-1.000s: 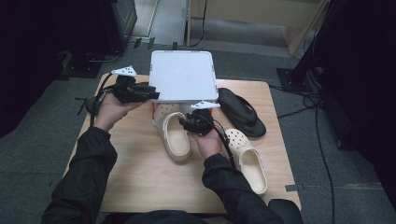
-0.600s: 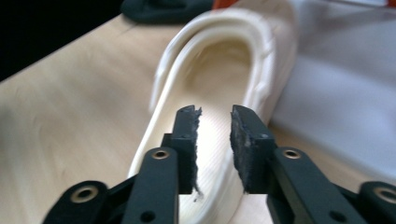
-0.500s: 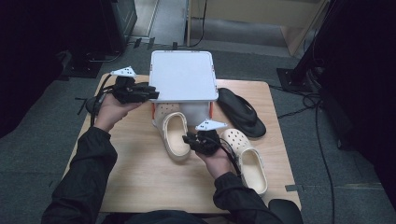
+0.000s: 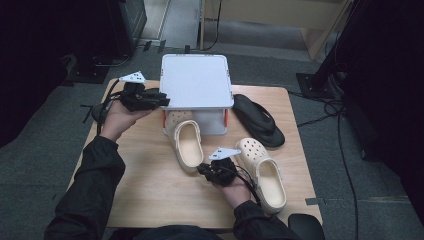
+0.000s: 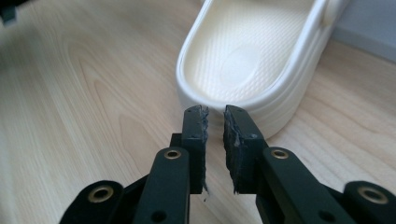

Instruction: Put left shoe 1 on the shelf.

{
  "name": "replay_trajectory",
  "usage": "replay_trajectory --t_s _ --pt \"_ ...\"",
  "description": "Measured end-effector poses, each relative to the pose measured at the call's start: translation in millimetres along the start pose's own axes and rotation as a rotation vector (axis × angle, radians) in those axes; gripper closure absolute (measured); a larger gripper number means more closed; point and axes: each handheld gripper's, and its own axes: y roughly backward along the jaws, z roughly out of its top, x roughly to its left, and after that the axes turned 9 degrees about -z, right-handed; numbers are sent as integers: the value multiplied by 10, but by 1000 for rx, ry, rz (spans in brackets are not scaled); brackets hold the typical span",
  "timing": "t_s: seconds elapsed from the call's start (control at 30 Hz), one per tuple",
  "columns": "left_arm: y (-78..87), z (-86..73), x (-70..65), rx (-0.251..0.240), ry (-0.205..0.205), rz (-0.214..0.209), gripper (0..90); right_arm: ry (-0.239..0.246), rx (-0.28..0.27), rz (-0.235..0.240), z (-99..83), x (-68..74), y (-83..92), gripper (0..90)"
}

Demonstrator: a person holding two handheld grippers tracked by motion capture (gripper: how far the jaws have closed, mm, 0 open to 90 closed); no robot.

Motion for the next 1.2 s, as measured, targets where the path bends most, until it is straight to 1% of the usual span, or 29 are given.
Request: replay_trajectory --t_s 0.07,0.13,0.2,0.3,0.37,0.43,0.47,0.57,0.6,0.63,0.67,0.7,0.73,0.8,0.9,1.03,1.1,1.2 --pt "0 -2 3 -2 1 -1 678 7 -8 7 -2 7 -9 823" --pt "2 -3 4 0 -1 -1 694 -14 -5 21 13 18 -24 828" --pt "3 -3 4 0 -1 -1 696 -23 3 27 18 33 -30 828" --pt "2 -3 3 0 -1 -1 697 -15 22 50 1 108 -64 829" --pt "2 -4 4 -1 0 -2 697 -11 28 52 -6 122 -76 830" --pt "2 -5 7 -3 1 -4 699 5 27 43 -10 132 -111 835" --pt "3 -7 7 -3 0 -2 703 -1 31 56 9 136 -128 846" --pt "3 -7 7 -2 -2 -3 712 11 19 55 34 169 -144 846" --pt "3 -8 6 -1 -2 -4 718 31 3 56 63 204 -153 846" --pt "3 -8 6 -1 -2 -4 719 31 3 56 63 204 -153 846" --pt "4 -8 6 -1 -2 -4 720 55 -14 52 91 222 -161 846" --pt "4 -8 6 -1 -2 -4 723 55 -14 52 91 222 -161 846" --pt "4 -9 6 -2 0 -5 724 65 -20 39 116 229 -167 845" --pt "4 -10 7 -3 1 -5 724 67 -16 38 128 225 -171 844" --pt "5 -11 11 -3 1 -7 727 56 -25 25 167 185 -182 842" --pt "6 -11 13 -3 1 -8 728 59 -45 17 230 160 -209 838" --pt "5 -11 11 -3 0 -6 728 50 -37 10 288 142 -248 837" --pt "7 -12 11 -3 2 -8 731 53 -35 10 360 123 -329 837"
